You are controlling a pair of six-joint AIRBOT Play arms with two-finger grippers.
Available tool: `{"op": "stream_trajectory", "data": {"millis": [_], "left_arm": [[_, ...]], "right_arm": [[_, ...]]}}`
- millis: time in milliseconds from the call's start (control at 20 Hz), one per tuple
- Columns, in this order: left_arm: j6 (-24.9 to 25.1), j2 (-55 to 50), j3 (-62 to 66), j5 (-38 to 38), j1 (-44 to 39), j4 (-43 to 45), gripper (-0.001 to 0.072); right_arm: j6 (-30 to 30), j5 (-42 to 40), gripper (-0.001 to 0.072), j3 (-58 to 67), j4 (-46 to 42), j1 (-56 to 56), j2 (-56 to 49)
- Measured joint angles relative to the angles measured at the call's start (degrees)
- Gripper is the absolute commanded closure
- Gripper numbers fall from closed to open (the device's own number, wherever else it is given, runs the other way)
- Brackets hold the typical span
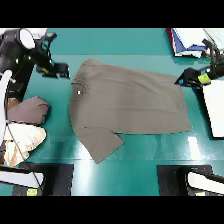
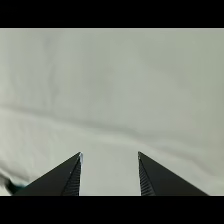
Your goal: Fold the shirts.
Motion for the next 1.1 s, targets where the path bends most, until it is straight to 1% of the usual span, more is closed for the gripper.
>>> {"op": "stream_trajectory", "data": {"millis": [200,400,600,800,900,950,1000,1050,1100], "left_arm": [[-0.50,13.31,-21.09,3.69,0.13,-1.27,0.0093],[-2.19,24.74,-40.13,9.20,0.15,-4.81,0.0093],[-2.62,29.11,-53.31,15.06,0.15,-12.61,0.0094],[0.87,30.27,-61.26,21.68,0.15,-23.32,0.0095],[2.54,30.49,-63.49,23.69,0.20,-26.97,0.0096],[3.15,30.58,-64.15,24.35,0.20,-28.30,0.0198],[3.72,30.58,-64.59,24.76,0.17,-28.98,0.0459],[4.15,30.60,-64.63,24.87,0.17,-29.31,0.0661],[4.46,30.64,-64.15,25.27,0.20,-30.08,0.0680]], "right_arm": [[-1.05,-0.42,0.0305,-10.19,0.85,-0.20,8.87],[-1.38,-2.19,0.0305,-16.06,1.22,-0.22,15.08],[-1.46,-3.39,0.0305,-18.40,1.29,-0.22,17.75],[-1.53,-3.89,0.0305,-19.06,1.33,-0.24,18.53],[-1.53,-3.96,0.0307,-19.17,1.31,-0.24,18.67],[-1.53,-3.96,0.0306,-19.19,1.31,-0.24,18.69],[-1.53,-3.98,0.0307,-19.21,1.31,-0.33,18.75],[-1.53,-3.96,0.0307,-19.26,1.29,-0.61,18.75],[-1.55,-3.74,0.0306,-19.28,1.27,-1.20,18.78]]}}
